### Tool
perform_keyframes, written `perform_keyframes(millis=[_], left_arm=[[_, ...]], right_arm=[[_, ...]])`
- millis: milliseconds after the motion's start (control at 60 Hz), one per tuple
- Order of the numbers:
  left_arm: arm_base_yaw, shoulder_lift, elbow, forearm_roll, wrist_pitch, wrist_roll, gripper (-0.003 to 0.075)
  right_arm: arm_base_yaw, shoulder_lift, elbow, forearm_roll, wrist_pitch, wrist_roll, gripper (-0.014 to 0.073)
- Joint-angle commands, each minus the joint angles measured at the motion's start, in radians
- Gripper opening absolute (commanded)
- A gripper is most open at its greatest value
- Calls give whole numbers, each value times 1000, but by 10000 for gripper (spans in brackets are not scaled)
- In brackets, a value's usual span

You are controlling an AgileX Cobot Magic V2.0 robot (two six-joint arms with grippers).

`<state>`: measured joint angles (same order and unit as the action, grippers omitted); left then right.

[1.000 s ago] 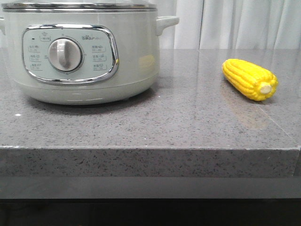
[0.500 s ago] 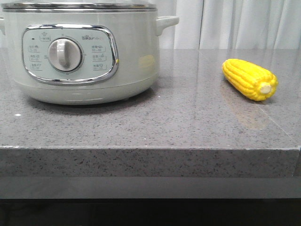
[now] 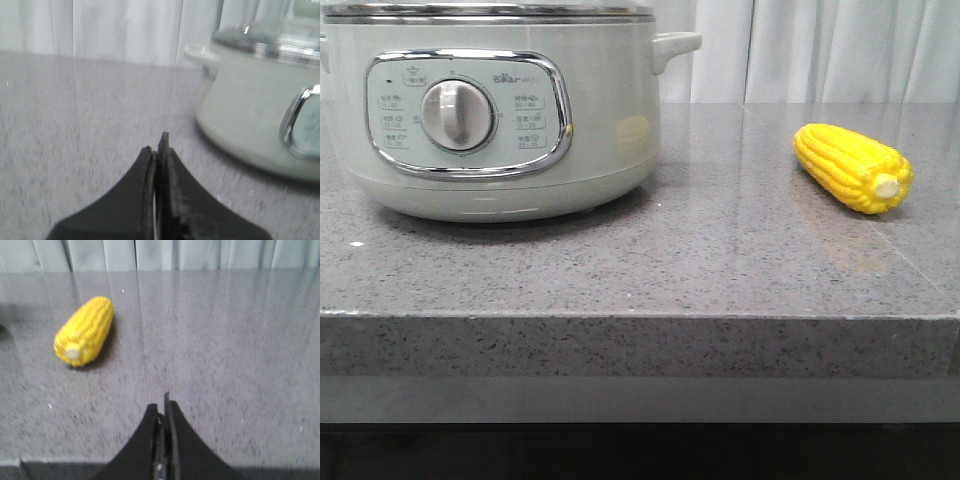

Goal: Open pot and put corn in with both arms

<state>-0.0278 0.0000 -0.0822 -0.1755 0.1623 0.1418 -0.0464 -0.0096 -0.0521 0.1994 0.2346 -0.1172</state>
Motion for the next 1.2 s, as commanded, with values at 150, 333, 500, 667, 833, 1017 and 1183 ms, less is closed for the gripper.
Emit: perform_keyframes(millis=[150, 333, 500, 667, 833, 1017, 1183], left_arm=[[2, 266, -328, -8, 14, -11, -19], [2, 496, -468, -8, 10, -11, -18], [2, 586, -496, -8, -14, -11, -3], [2, 592, -496, -8, -35, -11, 296], [2, 592, -494, -42, -24, -20, 613], [2, 616, -535, -74, 49, 21, 631], [2, 756, -753, -74, 219, 42, 631]], right_arm=[[-6, 218, -357, 6, 52, -12, -67], [-6, 405, -542, 6, 92, -12, -67], [-6, 484, -589, 6, 59, -12, -65], [-6, 487, -589, 6, 55, -12, 106], [-6, 487, -589, 6, 59, -12, 484], [-6, 487, -589, 6, 60, -12, 660], [-6, 487, -589, 6, 60, -12, 654]])
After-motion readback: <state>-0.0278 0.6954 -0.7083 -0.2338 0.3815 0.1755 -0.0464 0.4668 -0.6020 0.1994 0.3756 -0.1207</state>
